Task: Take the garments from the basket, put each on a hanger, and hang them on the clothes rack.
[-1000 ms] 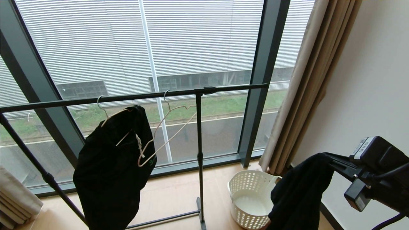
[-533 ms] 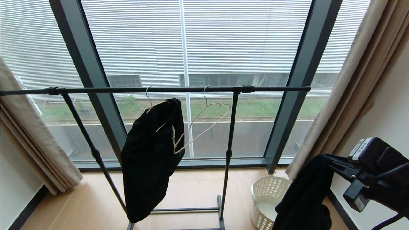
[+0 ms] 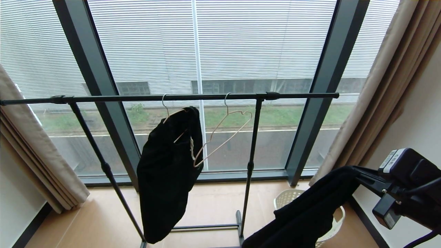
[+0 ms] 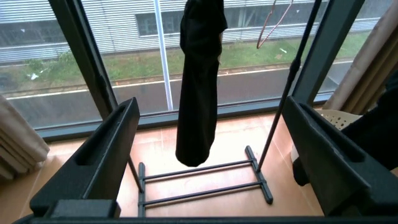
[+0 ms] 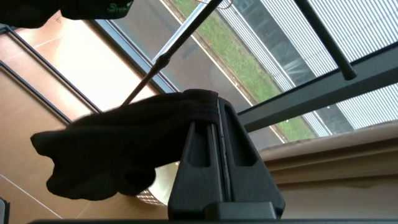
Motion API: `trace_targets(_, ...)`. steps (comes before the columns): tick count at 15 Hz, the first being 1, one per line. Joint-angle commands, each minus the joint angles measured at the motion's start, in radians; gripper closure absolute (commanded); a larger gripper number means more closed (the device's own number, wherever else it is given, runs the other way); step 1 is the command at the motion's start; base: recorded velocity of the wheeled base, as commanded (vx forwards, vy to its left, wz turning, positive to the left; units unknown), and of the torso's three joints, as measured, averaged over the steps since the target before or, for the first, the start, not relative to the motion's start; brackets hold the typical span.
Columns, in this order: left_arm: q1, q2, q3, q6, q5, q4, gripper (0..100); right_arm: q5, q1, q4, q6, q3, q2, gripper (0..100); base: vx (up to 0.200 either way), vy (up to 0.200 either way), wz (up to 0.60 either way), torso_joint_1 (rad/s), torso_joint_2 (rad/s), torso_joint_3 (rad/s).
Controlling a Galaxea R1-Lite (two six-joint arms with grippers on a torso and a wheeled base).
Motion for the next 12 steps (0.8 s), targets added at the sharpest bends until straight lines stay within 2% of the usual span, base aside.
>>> trace_targets(1,-0.002,0.002,0.0,0.002,0.0,0.001,0,0.0,0.001,0.0,0.0,0.0,0.002,100,0.0,0.0,0.0,0.0,0.0,0.0)
trace_targets(2,-0.002,0.002,0.0,0.0,0.0,0.001,0,0.0,0.001,0.0,0.0,0.0,0.003,100,0.0,0.0,0.0,0.0,0.0,0.0)
trace_targets(4,-0.002,0.002,0.0,0.0,0.0,0.001,0,0.0,0.001,0.0,0.0,0.0,0.003,100,-0.2,0.0,0.0,0.002,0.0,0.007)
trace_targets(12,-0.002,0.002,0.0,0.006,-0.004,0.001,0,0.0,0.0,-0.002,0.015,0.0,0.015,100,0.0,0.0,0.0,0.0,0.0,0.0)
